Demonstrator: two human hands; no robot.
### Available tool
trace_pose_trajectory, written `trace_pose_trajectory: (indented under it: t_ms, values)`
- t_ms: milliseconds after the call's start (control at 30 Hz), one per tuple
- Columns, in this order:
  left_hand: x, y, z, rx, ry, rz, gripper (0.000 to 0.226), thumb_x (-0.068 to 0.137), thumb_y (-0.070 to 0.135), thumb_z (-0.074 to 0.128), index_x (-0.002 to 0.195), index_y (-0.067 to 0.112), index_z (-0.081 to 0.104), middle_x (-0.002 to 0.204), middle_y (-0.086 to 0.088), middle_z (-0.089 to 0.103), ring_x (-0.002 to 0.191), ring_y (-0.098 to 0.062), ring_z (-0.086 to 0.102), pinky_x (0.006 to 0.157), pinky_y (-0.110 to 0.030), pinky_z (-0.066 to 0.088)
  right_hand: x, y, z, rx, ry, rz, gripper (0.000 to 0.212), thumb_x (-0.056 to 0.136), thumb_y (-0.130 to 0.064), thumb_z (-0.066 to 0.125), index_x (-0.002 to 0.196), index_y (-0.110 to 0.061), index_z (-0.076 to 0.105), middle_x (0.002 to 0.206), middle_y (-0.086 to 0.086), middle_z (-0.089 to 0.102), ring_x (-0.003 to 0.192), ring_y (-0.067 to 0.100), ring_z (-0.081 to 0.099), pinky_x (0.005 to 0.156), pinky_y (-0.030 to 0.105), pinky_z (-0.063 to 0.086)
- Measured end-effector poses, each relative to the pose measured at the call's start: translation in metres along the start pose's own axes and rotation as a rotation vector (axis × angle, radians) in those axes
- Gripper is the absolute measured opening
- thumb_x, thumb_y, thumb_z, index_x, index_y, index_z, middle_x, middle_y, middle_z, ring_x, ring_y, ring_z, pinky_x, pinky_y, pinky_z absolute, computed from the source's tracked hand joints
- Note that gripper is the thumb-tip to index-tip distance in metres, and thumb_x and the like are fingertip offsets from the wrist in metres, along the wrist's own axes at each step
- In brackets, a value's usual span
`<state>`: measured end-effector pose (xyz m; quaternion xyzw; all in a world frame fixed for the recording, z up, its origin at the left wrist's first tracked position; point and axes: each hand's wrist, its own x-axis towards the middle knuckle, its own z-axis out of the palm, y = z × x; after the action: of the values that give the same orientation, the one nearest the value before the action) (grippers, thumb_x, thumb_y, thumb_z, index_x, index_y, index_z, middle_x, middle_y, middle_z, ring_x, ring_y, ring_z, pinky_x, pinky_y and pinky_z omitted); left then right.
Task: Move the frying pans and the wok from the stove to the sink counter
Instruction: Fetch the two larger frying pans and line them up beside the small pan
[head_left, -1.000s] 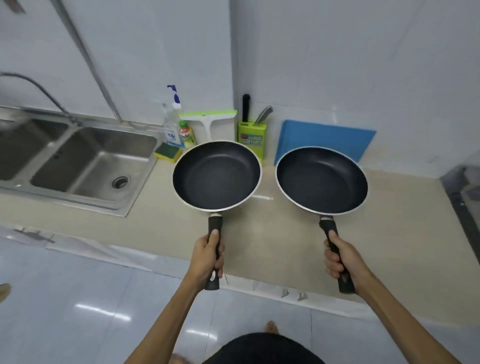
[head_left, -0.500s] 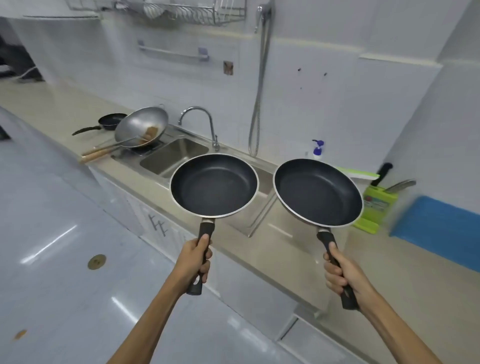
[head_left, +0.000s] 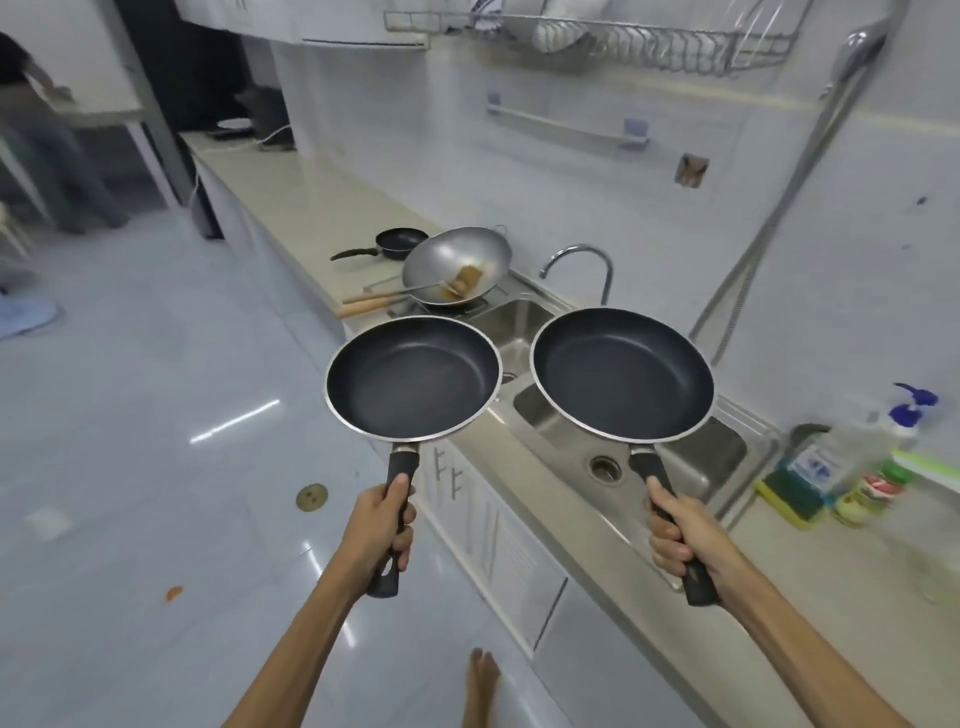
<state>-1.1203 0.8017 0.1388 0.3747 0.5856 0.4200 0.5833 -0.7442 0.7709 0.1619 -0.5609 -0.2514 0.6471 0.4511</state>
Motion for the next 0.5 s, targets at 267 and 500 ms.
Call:
trace_pose_trajectory:
  t_ms: [267, 500]
  values:
    - [0.12, 0.044, -0.066, -0.04, 0.182, -0.031, 0.036, 0.104, 0.036, 0.047, 0.099, 0.003, 0.058, 0.062, -0.002, 0.047, 0.036, -0.012, 0.036, 0.034, -0.025, 0.039, 0.173, -0.051, 0.11, -0.167, -0.161, 0.057, 0.042, 0.1, -0.028, 0.056, 0.065, -0.015, 0.036, 0.04, -0.004, 0.025, 0.022, 0.007, 0.027, 0.027, 0.015, 0.025]
    - [0.204, 0.078, -0.116, -0.087, 0.281, -0.023, 0.035, 0.103, 0.036, 0.05, 0.097, 0.003, 0.057, 0.06, -0.001, 0.046, 0.036, -0.012, 0.035, 0.033, -0.026, 0.038, 0.283, -0.087, 0.189, -0.296, -0.256, 0.071, 0.046, 0.091, -0.027, 0.068, 0.059, -0.018, 0.036, 0.039, -0.005, 0.027, 0.024, 0.008, 0.026, 0.03, 0.015, 0.026]
